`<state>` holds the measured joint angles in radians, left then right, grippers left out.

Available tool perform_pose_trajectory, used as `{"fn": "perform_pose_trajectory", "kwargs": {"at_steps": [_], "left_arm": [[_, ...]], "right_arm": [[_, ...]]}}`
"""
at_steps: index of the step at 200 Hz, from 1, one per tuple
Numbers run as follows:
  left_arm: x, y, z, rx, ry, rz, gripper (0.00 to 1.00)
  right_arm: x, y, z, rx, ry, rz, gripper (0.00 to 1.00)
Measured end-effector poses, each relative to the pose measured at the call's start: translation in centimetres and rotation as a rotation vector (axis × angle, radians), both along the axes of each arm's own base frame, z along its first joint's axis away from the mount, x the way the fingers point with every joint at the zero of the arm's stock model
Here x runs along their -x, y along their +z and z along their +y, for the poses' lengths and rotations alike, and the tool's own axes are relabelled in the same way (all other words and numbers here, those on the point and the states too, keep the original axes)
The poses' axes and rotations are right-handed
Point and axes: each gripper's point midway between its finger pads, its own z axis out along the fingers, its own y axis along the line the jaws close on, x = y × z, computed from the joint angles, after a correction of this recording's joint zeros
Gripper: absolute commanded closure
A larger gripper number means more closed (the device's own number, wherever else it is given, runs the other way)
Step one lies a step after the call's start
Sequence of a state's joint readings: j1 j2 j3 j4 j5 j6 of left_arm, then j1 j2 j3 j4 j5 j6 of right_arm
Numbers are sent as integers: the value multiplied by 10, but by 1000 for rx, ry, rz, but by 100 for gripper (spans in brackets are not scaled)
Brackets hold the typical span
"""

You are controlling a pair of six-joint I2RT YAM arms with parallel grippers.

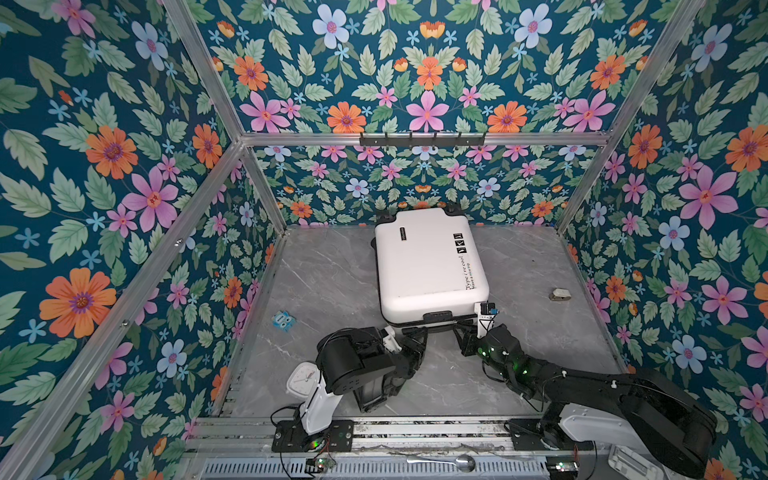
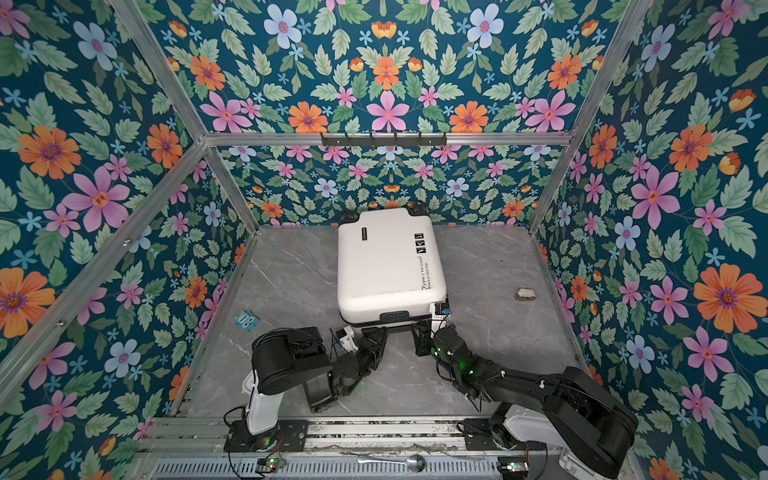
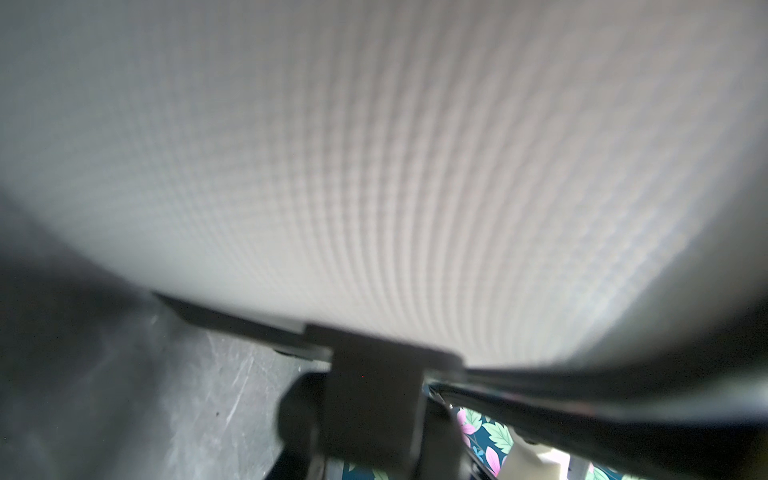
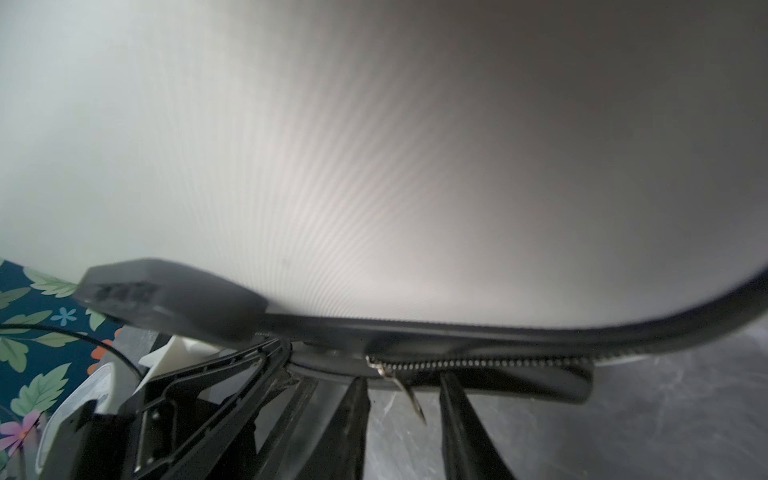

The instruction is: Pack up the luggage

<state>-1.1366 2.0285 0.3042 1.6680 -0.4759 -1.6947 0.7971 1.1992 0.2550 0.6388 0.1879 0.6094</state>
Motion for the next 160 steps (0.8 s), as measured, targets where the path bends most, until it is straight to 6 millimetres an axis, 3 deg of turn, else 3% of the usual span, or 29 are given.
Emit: {"fn": "perform_pose_trajectory", "kwargs": {"at_steps": [109, 160], "left_arm": [[-1, 2, -2, 11, -2, -2, 71], [-1, 6, -2, 18, -2, -5, 72]], "right_arm": [[-12, -5, 8, -31, -26, -11, 85], [-23, 0, 16, -66, -43, -32, 99]]}}
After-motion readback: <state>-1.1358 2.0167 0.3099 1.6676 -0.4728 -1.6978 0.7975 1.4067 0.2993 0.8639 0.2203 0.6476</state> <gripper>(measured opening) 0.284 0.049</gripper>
